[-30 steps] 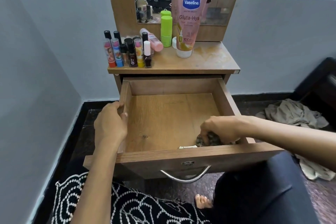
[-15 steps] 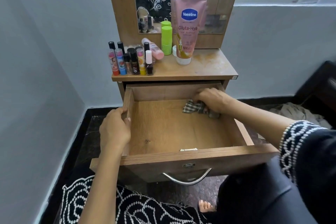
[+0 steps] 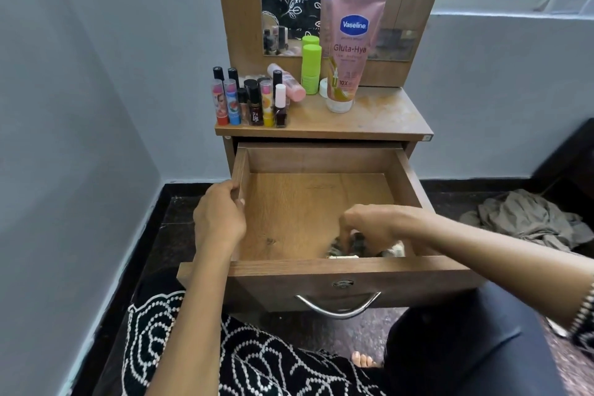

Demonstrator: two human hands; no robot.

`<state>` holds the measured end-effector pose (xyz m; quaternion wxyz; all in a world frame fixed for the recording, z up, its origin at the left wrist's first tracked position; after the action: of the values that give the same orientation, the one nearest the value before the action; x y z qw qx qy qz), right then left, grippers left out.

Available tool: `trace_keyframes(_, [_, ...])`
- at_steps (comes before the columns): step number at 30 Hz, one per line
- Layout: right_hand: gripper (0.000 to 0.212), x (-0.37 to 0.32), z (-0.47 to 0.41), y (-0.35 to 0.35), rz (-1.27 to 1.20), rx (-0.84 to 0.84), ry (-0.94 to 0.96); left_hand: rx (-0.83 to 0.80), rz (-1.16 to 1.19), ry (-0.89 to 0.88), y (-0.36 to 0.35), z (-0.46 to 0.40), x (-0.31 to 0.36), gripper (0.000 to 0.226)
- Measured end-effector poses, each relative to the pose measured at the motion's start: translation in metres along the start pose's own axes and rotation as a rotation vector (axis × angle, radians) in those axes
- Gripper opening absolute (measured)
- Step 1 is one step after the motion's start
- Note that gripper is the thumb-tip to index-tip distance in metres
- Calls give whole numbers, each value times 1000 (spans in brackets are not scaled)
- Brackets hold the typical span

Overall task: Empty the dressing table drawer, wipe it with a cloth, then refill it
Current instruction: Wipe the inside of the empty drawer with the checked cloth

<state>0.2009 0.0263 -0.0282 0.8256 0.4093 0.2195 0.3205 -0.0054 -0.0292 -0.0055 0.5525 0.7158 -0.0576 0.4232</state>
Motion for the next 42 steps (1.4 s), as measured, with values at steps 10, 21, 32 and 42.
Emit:
trace_keyframes(10, [29,-119,-66,29,-61,154,234,-17,-50,-1,0,-2,0,38])
trace_keyframes(21, [46,4,-2,-3,-25,-61,-76,-2,-17,-2,1,0,1,39])
trace_keyframes(32, [20,90,-21,35,-121,436,-501,7,-22,-15,-3,-5,-4,40])
trace_keyframes(42, [39,-6,-57,42,-74,379,-329,28,-32,-7,-8,-12,-10,39])
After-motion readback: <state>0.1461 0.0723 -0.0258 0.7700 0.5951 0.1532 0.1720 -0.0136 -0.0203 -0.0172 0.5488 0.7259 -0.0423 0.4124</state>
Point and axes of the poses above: each hand's wrist, its own z-axis away from the middle knuckle, its own y-axis out of the back of the hand, x = y × z, the point moved 6 cm from there along -z, towards the middle knuckle, and after that the axes turned 1 degree about z, right-handed, at the moved point
